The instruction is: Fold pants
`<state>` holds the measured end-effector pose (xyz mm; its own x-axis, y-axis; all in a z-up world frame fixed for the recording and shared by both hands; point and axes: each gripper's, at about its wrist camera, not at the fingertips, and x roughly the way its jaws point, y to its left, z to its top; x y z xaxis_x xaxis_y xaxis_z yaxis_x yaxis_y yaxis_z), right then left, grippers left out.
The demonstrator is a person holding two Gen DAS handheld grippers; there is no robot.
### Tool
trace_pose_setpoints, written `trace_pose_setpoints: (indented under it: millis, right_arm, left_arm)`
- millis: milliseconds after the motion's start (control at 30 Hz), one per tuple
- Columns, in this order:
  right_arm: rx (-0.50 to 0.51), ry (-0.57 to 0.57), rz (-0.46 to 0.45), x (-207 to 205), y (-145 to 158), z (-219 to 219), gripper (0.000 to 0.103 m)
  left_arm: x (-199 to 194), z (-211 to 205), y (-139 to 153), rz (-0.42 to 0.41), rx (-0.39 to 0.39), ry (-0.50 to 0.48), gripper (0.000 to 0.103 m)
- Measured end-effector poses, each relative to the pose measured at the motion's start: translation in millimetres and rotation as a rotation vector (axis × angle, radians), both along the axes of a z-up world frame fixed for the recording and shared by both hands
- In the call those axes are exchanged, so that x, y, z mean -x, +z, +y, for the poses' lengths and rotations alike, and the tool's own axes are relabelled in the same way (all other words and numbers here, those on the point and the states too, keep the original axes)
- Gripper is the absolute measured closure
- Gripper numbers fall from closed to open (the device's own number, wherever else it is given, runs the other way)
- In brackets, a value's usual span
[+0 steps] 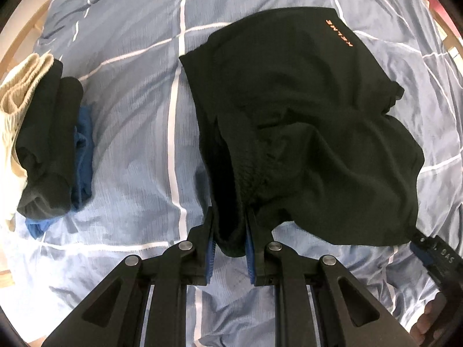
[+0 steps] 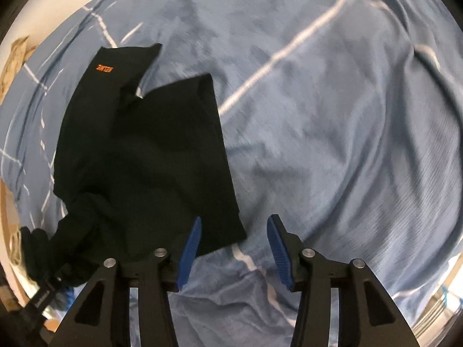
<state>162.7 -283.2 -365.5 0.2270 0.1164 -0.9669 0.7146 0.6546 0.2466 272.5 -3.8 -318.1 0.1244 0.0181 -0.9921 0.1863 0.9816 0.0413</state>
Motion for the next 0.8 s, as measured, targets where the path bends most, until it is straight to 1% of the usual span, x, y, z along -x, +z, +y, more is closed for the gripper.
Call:
trace_pose_setpoints:
  millis: [100, 267, 333, 367, 400, 433, 467, 500, 600, 667, 800]
  right_arm:
    - [-0.048, -0.030, 0.010, 4, -13, 2, 0.055]
    - [-0.066, -0.046, 0.011, 2, -26, 4, 0.055]
    - [-0.074, -0.038, 0.010, -1, -27, 5, 0.059]
    - [-0.073, -0.027, 0.007, -4, -26, 5, 0.070]
    - [-0.066, -0.006, 0.010, -6, -25, 6, 0.086]
    - [-0.055, 0.025, 0.012, -8, -23, 6, 0.094]
    - [-0.052, 0.043, 0.010, -9, -20, 7, 0.097]
    - [-0.049, 0.052, 0.008, -10, -16, 7, 0.098]
    - [-0.024, 0.064, -0.027, -11, 9, 4, 0.098]
    - [0.001, 0.073, -0.075, -14, 34, 3, 0.098]
    - [0.063, 0.103, -0.183, -38, 85, 0, 0.099]
  left_arm:
    - [0, 0, -3, 0.000, -0.004, 0.000, 0.085]
    - [2, 3, -10, 0.012, -0.020, -0.007, 0.085]
    - [5, 5, -14, 0.016, -0.025, -0.007, 0.085]
    - [5, 6, -15, 0.019, -0.025, -0.005, 0.085]
    - [6, 7, -16, 0.023, -0.022, 0.000, 0.085]
    - [7, 7, -16, 0.025, -0.019, 0.003, 0.085]
    - [8, 7, -15, 0.025, -0.019, 0.004, 0.085]
    - [9, 7, -14, 0.022, -0.017, 0.004, 0.085]
    - [12, 4, -6, 0.010, 0.003, -0.004, 0.085]
    - [13, 2, 0, 0.004, 0.017, -0.006, 0.085]
    - [9, 4, 18, -0.015, 0.067, 0.017, 0.085]
